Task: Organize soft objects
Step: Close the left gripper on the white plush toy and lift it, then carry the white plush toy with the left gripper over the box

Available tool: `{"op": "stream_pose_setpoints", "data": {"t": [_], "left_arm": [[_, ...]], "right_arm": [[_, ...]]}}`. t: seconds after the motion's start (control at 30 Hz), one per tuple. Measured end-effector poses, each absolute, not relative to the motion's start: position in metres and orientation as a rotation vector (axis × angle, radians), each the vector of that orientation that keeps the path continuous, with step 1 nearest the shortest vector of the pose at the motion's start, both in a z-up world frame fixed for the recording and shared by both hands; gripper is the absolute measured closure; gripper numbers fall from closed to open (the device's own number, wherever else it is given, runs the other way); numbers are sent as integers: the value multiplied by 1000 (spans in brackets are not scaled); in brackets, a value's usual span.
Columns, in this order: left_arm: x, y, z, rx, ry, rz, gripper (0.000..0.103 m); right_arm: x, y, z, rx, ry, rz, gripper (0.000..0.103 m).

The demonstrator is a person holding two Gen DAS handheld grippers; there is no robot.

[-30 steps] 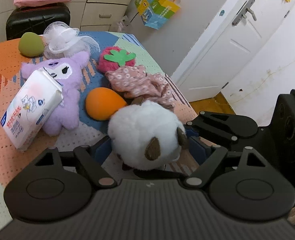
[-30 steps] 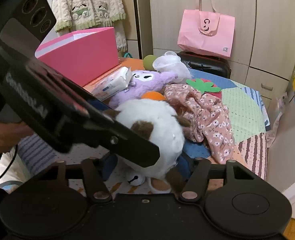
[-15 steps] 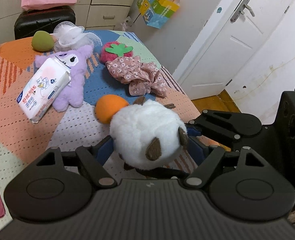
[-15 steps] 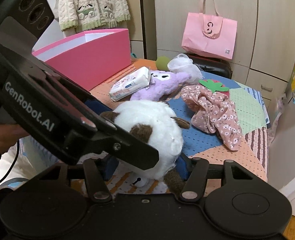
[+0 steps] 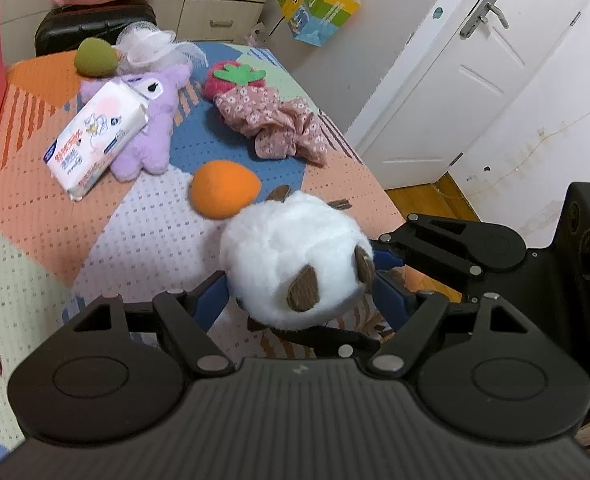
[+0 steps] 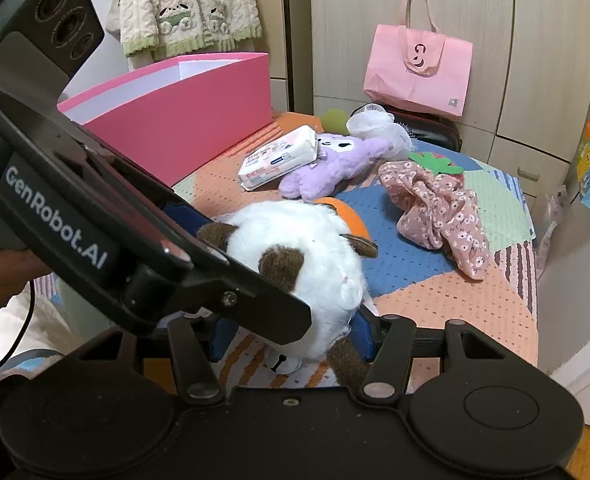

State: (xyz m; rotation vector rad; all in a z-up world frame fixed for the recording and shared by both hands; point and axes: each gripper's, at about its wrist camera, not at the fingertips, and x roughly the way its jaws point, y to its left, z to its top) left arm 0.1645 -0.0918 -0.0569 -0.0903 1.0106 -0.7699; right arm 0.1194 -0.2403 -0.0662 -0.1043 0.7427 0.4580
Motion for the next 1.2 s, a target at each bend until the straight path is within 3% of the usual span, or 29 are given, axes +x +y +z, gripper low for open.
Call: {"op": "stream_pose_setpoints", "data": {"t": [0.1,0.57,1.2], "left_arm": [[161,-90,-57,-84,1028,-760,32],[126,-53,-37,-82,1036,-714,34],[86,74,26,-98,971,-510,33]], "right_arm": [[115,-237,-65,-114,746,456,41],[93,-211,-42,-82,787,522,41],[92,-95,12,-112,772,776,41]]}}
